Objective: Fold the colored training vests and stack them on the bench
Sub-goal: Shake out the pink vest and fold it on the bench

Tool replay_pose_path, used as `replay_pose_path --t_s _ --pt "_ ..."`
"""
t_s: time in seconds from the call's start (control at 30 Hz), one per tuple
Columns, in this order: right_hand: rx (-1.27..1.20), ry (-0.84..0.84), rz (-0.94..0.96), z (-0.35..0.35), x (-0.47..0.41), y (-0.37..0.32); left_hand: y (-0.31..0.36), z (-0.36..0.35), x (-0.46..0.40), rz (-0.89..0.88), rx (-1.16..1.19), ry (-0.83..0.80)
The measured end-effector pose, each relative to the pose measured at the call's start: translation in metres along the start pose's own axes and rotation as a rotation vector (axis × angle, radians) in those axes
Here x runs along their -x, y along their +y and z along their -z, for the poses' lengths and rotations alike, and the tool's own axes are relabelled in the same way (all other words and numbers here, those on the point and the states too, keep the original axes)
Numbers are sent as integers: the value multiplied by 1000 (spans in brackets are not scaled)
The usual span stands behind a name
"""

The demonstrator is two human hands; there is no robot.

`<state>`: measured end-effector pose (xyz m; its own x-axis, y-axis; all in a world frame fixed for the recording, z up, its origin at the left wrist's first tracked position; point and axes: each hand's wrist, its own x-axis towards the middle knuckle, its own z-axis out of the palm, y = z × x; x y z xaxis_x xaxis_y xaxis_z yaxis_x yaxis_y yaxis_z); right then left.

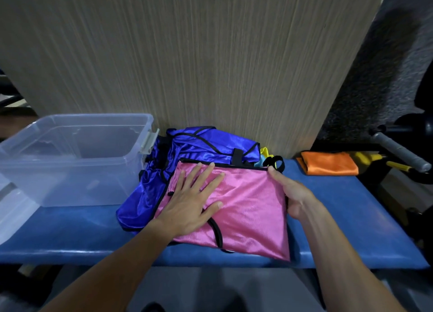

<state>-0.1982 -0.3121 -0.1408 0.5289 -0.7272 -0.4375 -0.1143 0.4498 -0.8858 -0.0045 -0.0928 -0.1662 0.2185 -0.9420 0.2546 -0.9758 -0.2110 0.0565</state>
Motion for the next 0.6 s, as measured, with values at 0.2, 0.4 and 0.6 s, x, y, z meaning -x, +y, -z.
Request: replay_pose_path --t_s 0.2,0.4,0.6 --pt "-9 -103 -91 -7 0 0 3 4 0 9 13 3" --pt "32 139 179 -9 6 2 27 16 -14 -78 -119 111" --pt "389 323 378 44 19 2 89 -8 -42 -177 -119 -6"
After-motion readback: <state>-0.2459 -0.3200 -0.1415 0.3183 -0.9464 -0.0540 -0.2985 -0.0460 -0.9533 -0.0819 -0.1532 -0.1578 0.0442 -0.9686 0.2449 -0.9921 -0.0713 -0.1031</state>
